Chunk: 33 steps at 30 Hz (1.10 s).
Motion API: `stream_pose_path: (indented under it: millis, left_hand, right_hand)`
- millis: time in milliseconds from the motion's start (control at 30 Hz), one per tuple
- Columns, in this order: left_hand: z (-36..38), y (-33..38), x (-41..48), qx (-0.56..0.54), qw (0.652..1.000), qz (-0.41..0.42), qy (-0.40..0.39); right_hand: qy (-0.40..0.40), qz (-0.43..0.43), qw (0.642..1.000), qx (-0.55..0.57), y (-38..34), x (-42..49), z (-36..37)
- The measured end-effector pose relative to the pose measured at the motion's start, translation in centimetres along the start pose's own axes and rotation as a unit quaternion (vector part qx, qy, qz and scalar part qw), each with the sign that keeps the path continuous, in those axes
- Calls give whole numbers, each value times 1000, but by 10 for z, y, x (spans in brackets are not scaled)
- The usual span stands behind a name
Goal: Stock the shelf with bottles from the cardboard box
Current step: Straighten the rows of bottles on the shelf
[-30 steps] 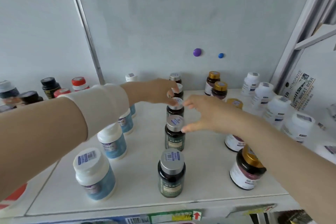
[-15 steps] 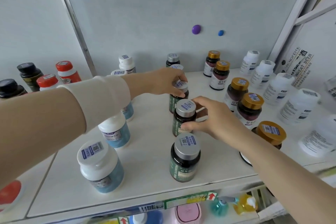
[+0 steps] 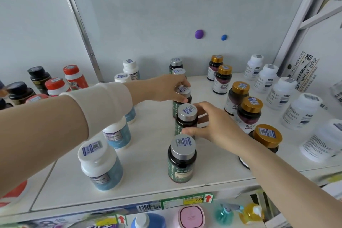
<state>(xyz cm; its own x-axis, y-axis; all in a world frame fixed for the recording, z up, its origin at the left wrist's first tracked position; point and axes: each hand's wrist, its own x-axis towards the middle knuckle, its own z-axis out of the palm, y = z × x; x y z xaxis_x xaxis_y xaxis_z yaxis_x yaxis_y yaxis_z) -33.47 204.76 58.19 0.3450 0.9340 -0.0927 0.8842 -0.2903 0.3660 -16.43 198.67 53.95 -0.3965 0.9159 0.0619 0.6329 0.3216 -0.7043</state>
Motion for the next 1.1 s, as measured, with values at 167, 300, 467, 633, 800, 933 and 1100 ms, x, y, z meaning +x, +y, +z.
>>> stream_pose_path:
  millis: [167, 300, 467, 633, 800, 933, 1100]
  left_hand:
    - [-21, 6, -14, -21, 999, -28, 16]
    - [-56, -2, -40, 55, 996, -47, 45]
    - [-80, -32, -81, 296, 950, -98, 10]
    - [-83, -59, -111, 405, 900, -150, -55]
    - [-77, -82, -118, 293, 949, -116, -23]
    - [-65, -94, -113, 141, 987, -75, -4]
    - [-48, -109, -103, 61, 998, -24, 13]
  right_hand:
    - [-13, -10, 1000, 21, -27, 6, -32]
    - [-11, -62, 996, -63, -58, 21, -50]
    - [-42, -133, 953, -268, -90, 49, -27]
    - [-59, -159, 900, -401, -111, 58, 3]
    - [-108, -141, 907, -381, -120, 49, 27]
    - [-123, -105, 953, -256, -122, 38, 49]
    - [-99, -17, 992, -75, -114, 33, 76]
